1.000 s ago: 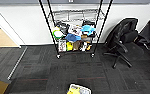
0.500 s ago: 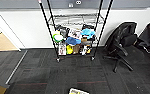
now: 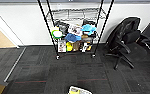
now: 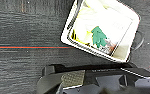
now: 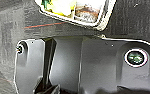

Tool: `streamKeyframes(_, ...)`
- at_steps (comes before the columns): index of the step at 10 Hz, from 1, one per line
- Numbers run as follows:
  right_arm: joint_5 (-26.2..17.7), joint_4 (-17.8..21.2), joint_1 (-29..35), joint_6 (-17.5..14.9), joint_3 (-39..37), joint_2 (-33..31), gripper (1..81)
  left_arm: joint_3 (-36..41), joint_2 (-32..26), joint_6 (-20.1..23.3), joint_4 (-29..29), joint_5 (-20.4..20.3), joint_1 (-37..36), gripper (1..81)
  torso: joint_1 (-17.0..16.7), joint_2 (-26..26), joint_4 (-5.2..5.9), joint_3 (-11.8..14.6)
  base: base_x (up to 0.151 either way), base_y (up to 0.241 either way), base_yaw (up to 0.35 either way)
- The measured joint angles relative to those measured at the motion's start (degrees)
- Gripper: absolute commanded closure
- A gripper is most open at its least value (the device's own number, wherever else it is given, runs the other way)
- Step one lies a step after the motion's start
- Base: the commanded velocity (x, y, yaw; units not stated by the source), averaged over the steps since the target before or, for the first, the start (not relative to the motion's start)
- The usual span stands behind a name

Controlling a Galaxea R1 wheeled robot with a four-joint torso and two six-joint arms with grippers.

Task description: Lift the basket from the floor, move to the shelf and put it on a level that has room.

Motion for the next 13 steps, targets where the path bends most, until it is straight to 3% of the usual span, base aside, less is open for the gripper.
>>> streamKeyframes(4, 0.0, 1.4, 1.6, 0.0, 0.0, -1.0, 1.0, 0.0, 0.7, 0.0, 0.6, 0.9, -2.1, 1.0, 4.6, -7.0, 0.00, -6.3, 0.000, 0.000, 0.000)
streamKeyframes(9, 0.0, 1.4, 5.4, 0.0, -1.1, -1.1, 1.0, -1.4, 1.3, 0.0, 1.8, 1.7, -2.6, 1.0, 10.3, -16.2, 0.00, -7.1, 0.000, 0.000, 0.000)
streamKeyframes(13, -0.4, 1.7, 4.7, 0.0, -1.3, -1.1, 1.0, -3.3, 3.4, 0.0, 2.5, 2.4, -2.6, 1.0, 15.2, -24.0, 0.00, -7.1, 0.000, 0.000, 0.000)
